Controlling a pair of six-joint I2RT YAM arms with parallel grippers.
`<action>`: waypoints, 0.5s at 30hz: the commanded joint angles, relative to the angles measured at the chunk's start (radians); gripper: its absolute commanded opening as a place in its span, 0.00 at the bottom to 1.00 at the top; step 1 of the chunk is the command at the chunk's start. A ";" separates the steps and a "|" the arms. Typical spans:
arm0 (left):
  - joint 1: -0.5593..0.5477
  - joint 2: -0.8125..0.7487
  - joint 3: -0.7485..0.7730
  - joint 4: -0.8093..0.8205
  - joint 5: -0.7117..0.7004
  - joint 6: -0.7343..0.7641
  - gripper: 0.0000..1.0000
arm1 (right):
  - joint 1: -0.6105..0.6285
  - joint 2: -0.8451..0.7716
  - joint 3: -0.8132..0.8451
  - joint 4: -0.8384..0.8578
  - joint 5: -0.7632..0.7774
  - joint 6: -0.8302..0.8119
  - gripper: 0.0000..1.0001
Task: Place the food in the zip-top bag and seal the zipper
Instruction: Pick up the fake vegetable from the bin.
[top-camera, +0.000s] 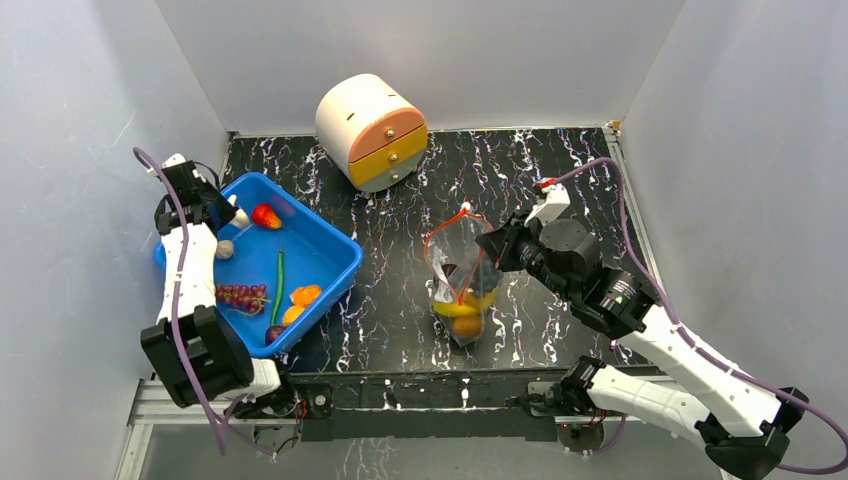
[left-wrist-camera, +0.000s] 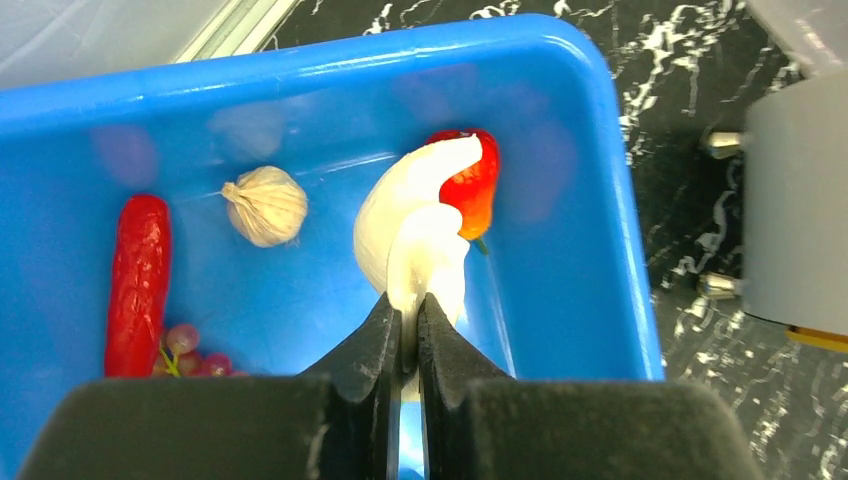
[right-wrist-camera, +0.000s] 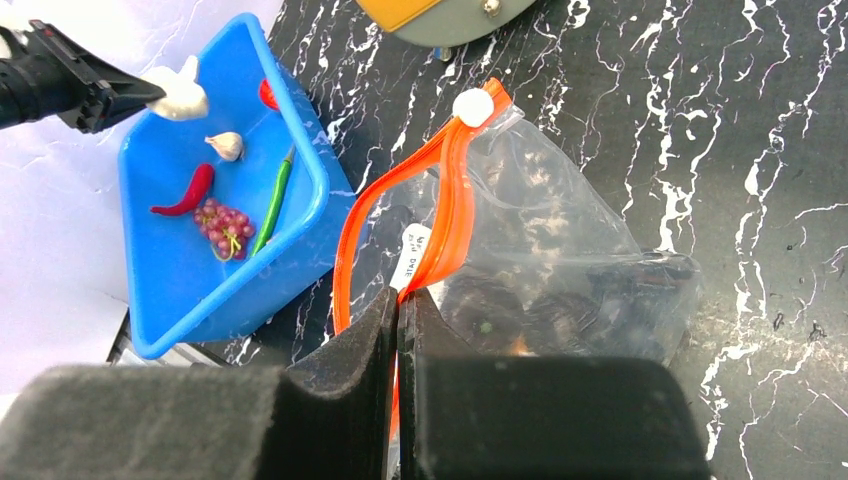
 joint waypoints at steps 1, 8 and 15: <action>-0.015 -0.100 0.009 -0.051 0.062 -0.040 0.00 | 0.003 -0.009 0.003 0.095 -0.007 0.025 0.00; -0.078 -0.143 0.084 -0.100 0.099 -0.046 0.00 | 0.003 0.002 0.000 0.093 0.013 0.024 0.00; -0.183 -0.198 0.066 -0.072 0.209 -0.006 0.00 | 0.003 0.024 -0.010 0.099 0.017 0.014 0.00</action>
